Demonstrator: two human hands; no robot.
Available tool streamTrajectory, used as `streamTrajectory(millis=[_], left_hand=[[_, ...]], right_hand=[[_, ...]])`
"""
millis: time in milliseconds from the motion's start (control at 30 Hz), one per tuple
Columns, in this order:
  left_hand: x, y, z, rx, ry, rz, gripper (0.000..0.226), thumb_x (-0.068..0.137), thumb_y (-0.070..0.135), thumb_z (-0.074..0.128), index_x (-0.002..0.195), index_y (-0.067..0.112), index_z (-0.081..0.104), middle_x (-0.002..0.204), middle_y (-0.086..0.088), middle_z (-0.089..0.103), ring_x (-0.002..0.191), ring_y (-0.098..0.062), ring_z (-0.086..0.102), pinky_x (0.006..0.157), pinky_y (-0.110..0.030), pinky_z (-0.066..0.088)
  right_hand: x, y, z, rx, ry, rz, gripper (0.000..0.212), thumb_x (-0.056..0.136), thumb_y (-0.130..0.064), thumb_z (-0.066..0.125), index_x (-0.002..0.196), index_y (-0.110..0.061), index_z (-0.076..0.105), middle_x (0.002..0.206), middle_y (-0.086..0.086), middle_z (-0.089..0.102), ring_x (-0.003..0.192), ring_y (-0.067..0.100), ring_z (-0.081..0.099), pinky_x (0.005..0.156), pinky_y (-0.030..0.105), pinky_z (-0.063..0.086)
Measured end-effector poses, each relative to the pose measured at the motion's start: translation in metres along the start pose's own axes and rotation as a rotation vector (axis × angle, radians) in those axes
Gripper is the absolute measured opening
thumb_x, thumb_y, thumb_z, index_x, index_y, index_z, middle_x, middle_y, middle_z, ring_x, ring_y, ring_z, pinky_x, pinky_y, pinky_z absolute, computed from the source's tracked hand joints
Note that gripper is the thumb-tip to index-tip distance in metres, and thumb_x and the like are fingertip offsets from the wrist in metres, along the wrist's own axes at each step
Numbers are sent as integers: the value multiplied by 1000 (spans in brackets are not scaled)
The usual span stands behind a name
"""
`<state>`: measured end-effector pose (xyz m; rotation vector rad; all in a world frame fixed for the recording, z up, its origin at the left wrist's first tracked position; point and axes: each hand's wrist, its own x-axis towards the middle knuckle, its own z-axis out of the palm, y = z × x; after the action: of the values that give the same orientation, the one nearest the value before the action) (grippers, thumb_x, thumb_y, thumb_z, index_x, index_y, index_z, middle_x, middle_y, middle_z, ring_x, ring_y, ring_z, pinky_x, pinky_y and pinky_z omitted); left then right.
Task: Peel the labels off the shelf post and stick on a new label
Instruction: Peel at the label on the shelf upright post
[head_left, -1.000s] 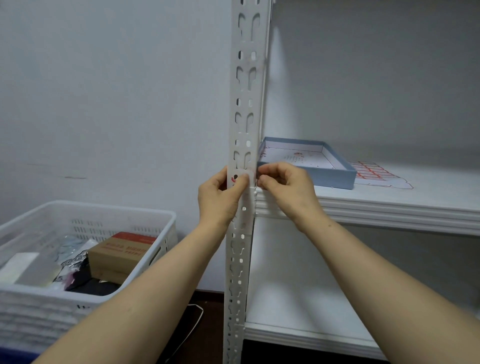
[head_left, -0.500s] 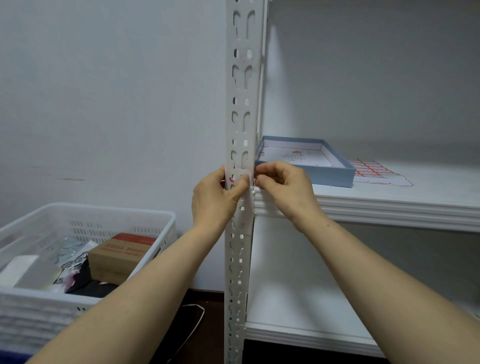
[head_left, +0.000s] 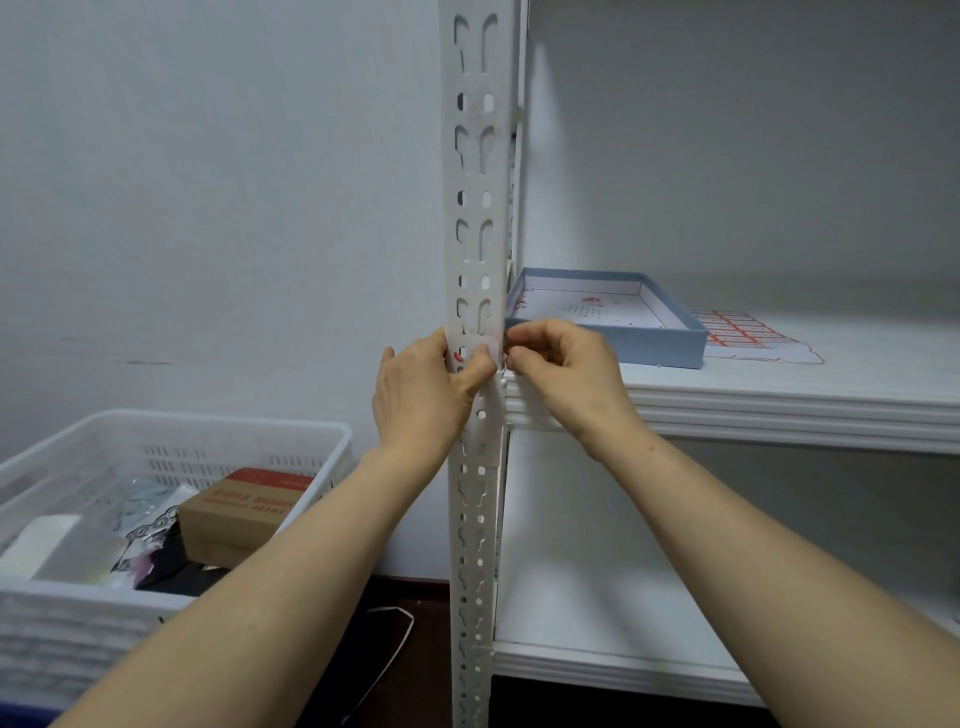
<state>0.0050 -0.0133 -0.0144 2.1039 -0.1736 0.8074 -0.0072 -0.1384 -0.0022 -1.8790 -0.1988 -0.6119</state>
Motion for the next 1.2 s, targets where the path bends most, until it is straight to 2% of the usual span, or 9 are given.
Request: streamTrajectory(millis=[200, 333, 433, 533, 600, 700, 800, 967, 1200], left_hand=[[0, -1, 3, 30, 22, 24, 33, 84, 41, 52, 74, 10, 60, 70, -9, 63, 79, -34, 53, 67, -35, 38], [0, -7, 1, 21, 43, -1, 24, 87, 21, 47, 73, 4, 58, 62, -8, 59, 66, -29, 45, 102, -41, 37], [0, -8, 0, -6, 26, 16, 24, 86, 19, 50, 63, 12, 54, 48, 4, 46, 53, -16, 43, 109, -42, 31], [-1, -1, -1, -72, 6, -9, 27, 84, 39, 57, 66, 19, 60, 54, 3, 56, 59, -10, 53, 102, -50, 39], [-1, -2, 0, -93, 6, 3, 27, 83, 43, 59, 73, 19, 65, 61, 2, 63, 66, -20, 59, 96, -51, 44], [1, -6, 3, -143, 6, -16, 30, 84, 42, 59, 75, 14, 64, 62, 1, 62, 64, -22, 56, 76, -43, 50], [-1, -3, 9, -260, -7, -78, 26, 82, 34, 60, 72, 10, 60, 56, 2, 50, 55, -16, 43, 58, -33, 41], [-1, 1, 17, -433, 13, -146, 34, 67, 35, 51, 77, 4, 61, 59, 4, 49, 56, -14, 39, 60, -30, 37], [-3, 3, 17, -401, 22, -119, 15, 65, 31, 47, 56, 19, 45, 45, 9, 40, 46, -7, 33, 51, -27, 29]], right_hand=[[0, 0, 0, -8, 13, 4, 17, 84, -5, 61, 97, -13, 69, 84, -6, 66, 80, 6, 60, 87, 25, 50], [-1, -1, 0, -15, 9, -1, 17, 84, -5, 61, 97, -13, 69, 83, -7, 66, 81, 8, 61, 90, 28, 51], [0, 0, 0, -20, 7, -2, 17, 84, -6, 61, 96, -14, 69, 82, -8, 66, 82, 8, 62, 90, 29, 51], [1, 0, -1, -19, 7, -4, 17, 84, -7, 61, 97, -16, 69, 82, -9, 65, 82, 8, 61, 89, 28, 51], [1, 1, 0, -19, 7, -3, 17, 85, -8, 61, 97, -16, 69, 83, -9, 65, 83, 8, 61, 89, 28, 51], [1, 2, 0, -14, 11, -3, 16, 84, -8, 61, 97, -16, 68, 85, -7, 67, 84, 9, 63, 90, 29, 52], [1, 3, 1, -16, 15, -3, 17, 84, -7, 61, 96, -16, 69, 86, -7, 68, 85, 10, 64, 90, 30, 52], [0, 2, 1, -24, 10, -11, 18, 85, -8, 61, 99, -15, 68, 88, -6, 67, 84, 8, 62, 89, 26, 51], [-1, 2, 0, -32, 10, -17, 19, 85, -8, 60, 101, -13, 68, 88, -5, 66, 83, 7, 61, 89, 26, 51]])
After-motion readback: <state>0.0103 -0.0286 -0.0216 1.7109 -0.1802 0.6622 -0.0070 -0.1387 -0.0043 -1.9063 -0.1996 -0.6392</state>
